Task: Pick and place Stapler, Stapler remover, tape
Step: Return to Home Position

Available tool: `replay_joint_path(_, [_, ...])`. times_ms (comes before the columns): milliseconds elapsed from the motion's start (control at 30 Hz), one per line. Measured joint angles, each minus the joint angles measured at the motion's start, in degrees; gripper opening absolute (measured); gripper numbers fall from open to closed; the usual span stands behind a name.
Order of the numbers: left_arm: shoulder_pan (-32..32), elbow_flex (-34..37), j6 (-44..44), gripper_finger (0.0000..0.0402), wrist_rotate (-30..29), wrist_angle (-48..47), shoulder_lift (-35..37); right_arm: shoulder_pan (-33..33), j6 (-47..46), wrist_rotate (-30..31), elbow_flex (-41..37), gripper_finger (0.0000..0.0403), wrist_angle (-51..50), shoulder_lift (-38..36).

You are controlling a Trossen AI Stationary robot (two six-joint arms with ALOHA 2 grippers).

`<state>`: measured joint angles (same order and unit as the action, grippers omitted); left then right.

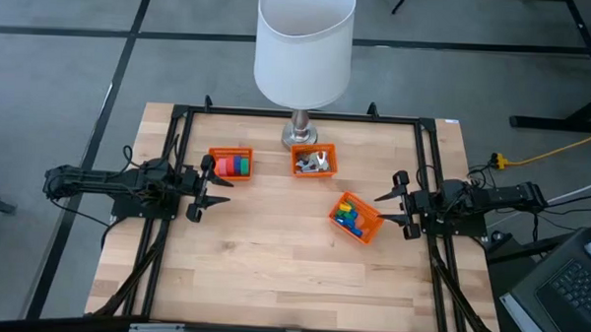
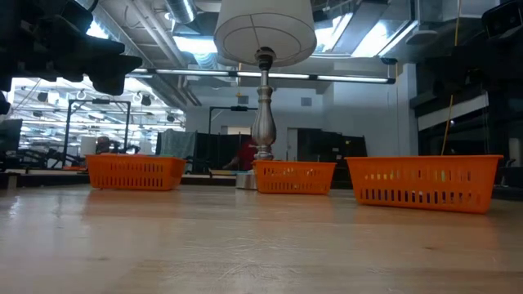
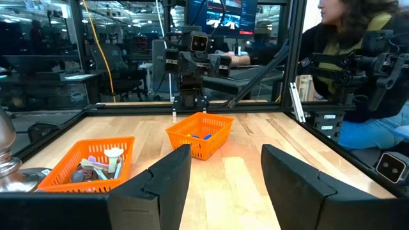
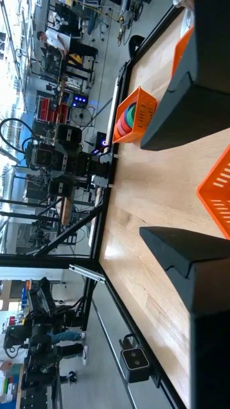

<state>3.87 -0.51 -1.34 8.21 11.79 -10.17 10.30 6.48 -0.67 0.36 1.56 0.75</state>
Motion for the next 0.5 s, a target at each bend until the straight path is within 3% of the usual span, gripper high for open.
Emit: replay_joint_path(500, [0.0,0.0,0.0,0.0189,0.0,0.0,0.0,0.0,0.0,0.0,0.0,0.0211,0.0,0.0])
